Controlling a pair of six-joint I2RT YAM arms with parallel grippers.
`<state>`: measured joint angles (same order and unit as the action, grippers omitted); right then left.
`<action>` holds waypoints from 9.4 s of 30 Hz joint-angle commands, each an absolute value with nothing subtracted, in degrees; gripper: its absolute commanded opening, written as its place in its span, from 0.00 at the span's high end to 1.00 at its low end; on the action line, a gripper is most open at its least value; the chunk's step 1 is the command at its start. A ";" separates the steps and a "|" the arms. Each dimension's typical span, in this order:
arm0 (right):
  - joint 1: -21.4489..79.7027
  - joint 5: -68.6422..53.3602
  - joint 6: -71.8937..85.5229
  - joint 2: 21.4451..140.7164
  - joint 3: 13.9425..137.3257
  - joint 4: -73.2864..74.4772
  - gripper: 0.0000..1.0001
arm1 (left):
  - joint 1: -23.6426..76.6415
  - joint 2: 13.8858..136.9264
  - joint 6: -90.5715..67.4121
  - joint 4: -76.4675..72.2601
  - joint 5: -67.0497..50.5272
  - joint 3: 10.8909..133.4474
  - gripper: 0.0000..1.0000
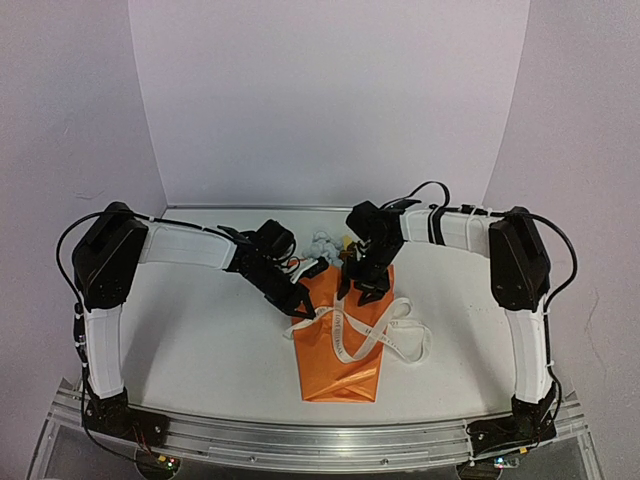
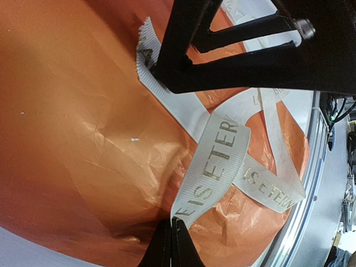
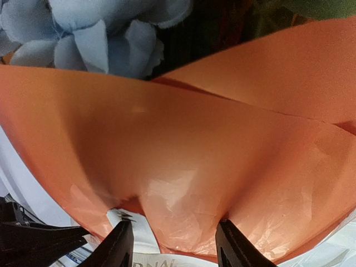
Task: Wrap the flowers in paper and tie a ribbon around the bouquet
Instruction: Cross the ribbon over the folded bouquet, then tie the ribbon around the folded bouquet.
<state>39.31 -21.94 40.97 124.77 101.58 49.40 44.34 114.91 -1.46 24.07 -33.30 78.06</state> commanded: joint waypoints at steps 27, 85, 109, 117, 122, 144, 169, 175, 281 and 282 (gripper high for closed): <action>40.18 -21.12 45.25 129.81 109.05 47.89 0.87 | 44.74 115.09 1.49 25.25 -33.75 81.12 0.98; 36.21 -44.69 62.78 123.55 118.31 43.09 1.00 | 44.54 109.48 -4.81 -1.63 -29.33 76.93 0.40; 30.55 -28.27 35.38 94.26 79.15 48.47 0.43 | 43.15 104.96 -13.42 -6.93 -15.35 71.90 1.00; 30.50 -14.02 26.84 85.78 60.67 48.81 0.34 | 42.61 103.63 -15.18 -5.14 -12.03 71.75 1.00; 30.52 -9.47 23.01 86.95 56.13 45.13 0.33 | 42.43 103.17 -15.63 -3.87 -11.43 72.13 1.00; 29.07 -3.89 25.13 95.92 55.63 34.27 1.00 | 42.02 100.37 -18.56 -0.36 -7.65 71.38 1.00; 15.38 -1.82 36.74 100.75 75.75 52.91 1.00 | 35.31 81.88 -37.58 20.47 13.40 50.31 1.00; 11.97 -1.88 36.17 98.70 71.33 52.77 1.00 | 30.98 81.98 -38.56 25.96 13.73 48.24 1.00; 32.32 -18.82 -14.44 86.40 47.15 18.76 0.02 | 43.41 100.06 41.31 3.57 -11.80 55.18 0.43; 33.17 -17.82 -15.20 87.14 47.03 17.58 0.02 | 43.42 100.20 41.28 3.57 -11.88 55.08 0.45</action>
<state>30.15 -21.09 -11.33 84.35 46.85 22.50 43.46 99.51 40.57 6.39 -10.14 52.73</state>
